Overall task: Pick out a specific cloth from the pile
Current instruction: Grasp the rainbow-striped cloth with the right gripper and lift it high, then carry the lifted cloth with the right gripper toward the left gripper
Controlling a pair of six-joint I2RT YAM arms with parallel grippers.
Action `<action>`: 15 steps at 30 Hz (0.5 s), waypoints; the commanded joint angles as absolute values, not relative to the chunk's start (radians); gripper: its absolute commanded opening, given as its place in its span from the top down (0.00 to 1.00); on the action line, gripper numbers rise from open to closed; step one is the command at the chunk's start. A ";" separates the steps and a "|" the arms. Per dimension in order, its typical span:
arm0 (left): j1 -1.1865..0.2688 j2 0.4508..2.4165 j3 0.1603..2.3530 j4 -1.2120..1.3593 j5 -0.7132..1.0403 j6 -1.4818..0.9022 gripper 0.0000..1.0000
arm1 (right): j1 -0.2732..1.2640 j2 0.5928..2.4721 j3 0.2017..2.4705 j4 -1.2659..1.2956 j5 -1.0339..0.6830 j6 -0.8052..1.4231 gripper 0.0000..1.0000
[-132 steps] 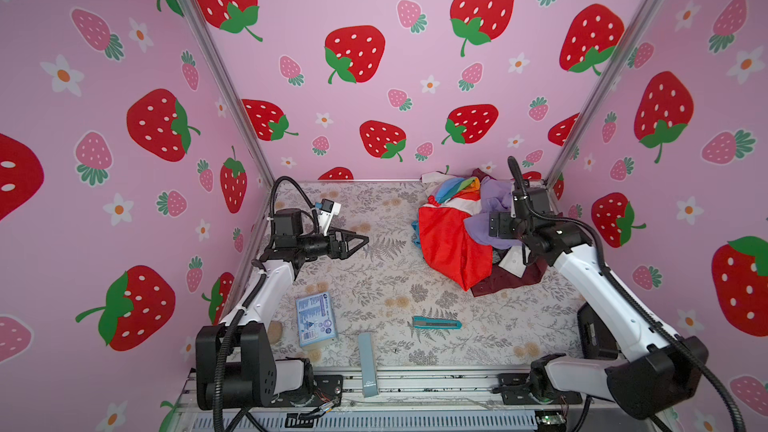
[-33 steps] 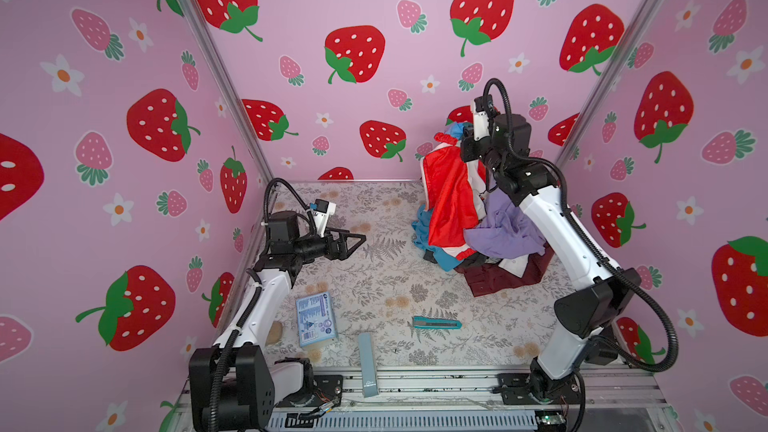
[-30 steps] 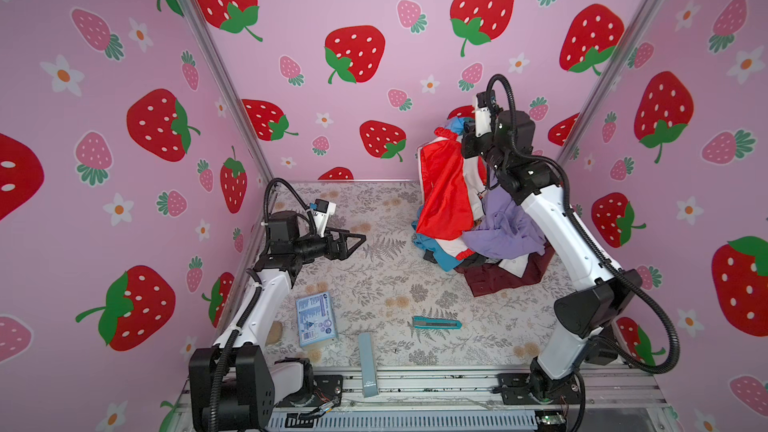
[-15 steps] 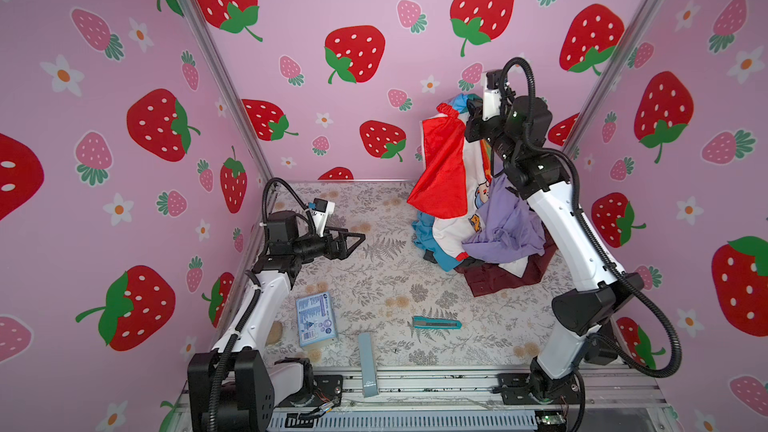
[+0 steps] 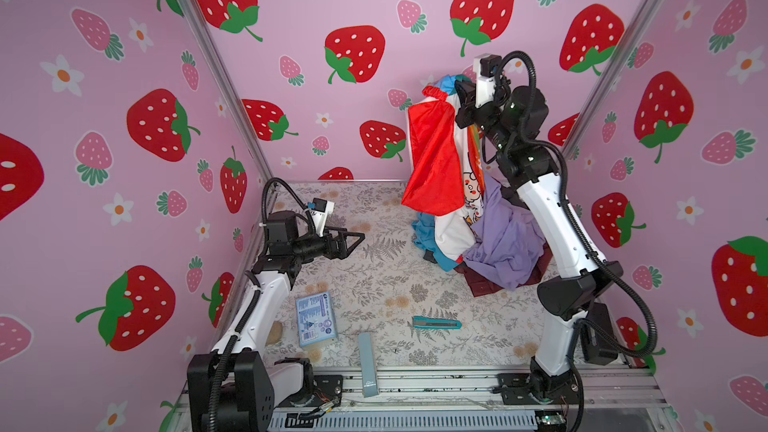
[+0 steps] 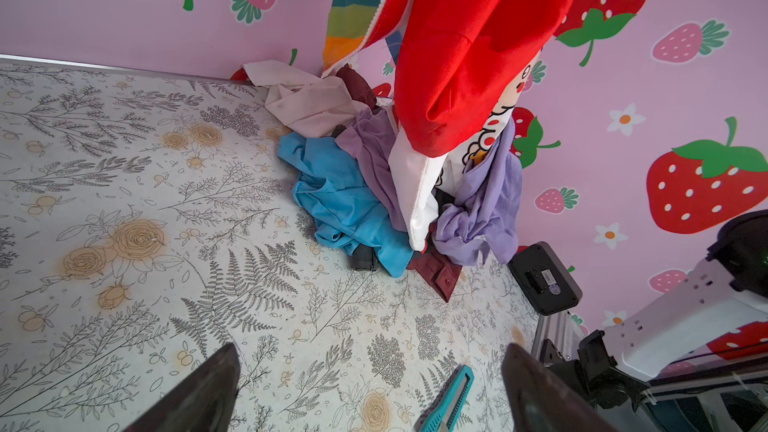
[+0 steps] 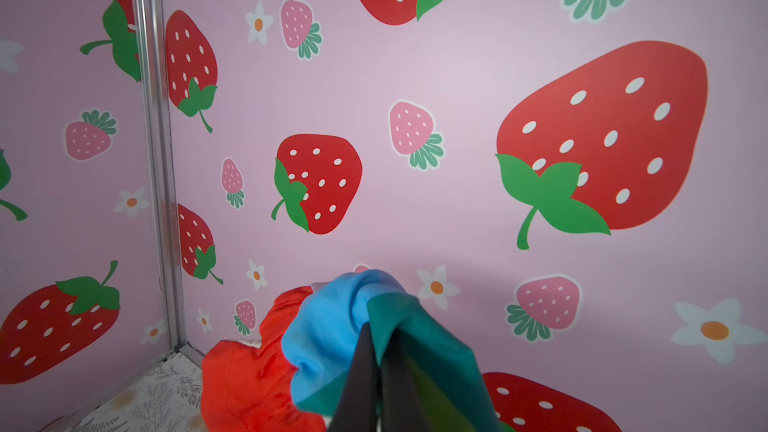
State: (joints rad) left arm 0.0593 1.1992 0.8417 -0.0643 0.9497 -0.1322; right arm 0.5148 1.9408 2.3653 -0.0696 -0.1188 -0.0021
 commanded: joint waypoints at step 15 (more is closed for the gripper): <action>0.062 1.170 0.827 -0.068 0.932 -0.119 0.01 | 0.515 1.991 2.473 0.383 -0.392 0.107 1.00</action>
